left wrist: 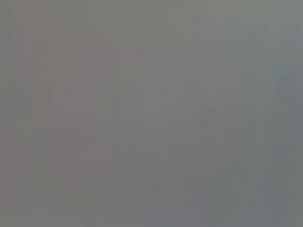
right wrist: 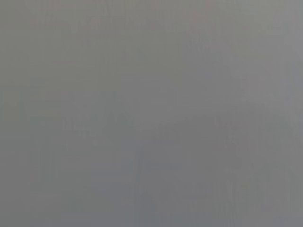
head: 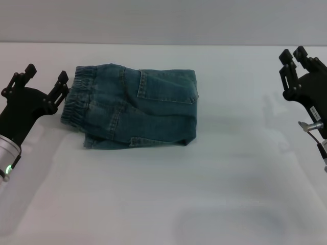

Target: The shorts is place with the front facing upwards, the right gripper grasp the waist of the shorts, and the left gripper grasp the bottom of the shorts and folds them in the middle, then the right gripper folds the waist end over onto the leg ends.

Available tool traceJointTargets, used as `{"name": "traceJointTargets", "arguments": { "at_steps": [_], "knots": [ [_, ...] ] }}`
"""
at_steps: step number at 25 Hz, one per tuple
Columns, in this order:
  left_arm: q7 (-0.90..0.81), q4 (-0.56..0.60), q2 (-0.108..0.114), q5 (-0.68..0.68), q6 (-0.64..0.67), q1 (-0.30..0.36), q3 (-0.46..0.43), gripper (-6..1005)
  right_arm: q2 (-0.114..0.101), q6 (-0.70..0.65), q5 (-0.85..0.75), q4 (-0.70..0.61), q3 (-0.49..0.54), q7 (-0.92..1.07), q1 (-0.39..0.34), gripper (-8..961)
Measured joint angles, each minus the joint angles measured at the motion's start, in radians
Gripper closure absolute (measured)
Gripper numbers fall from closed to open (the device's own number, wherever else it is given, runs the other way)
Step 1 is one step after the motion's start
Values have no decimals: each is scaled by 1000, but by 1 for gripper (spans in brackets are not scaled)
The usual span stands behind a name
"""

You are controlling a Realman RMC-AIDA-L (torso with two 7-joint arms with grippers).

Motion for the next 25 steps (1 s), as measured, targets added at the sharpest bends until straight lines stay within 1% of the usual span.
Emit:
{"name": "traceJointTargets", "arguments": {
  "at_steps": [2,8,19,25],
  "knots": [
    [0,0,0,1,1,-1,0,231,0,1,-1,-1,-1,0,0,723],
    [1,0,2,-3,2,2,0,231,0,2,-4,-9,-11,-1,0,482],
    [-3,0,3,-6,3,3,-10,230,1,-7,-5,-9,-24,-1,-17,349],
    [-4,4,3,-8,4,5,-20,231,1,-9,-6,-6,-24,-1,-28,353]
  ]
}}
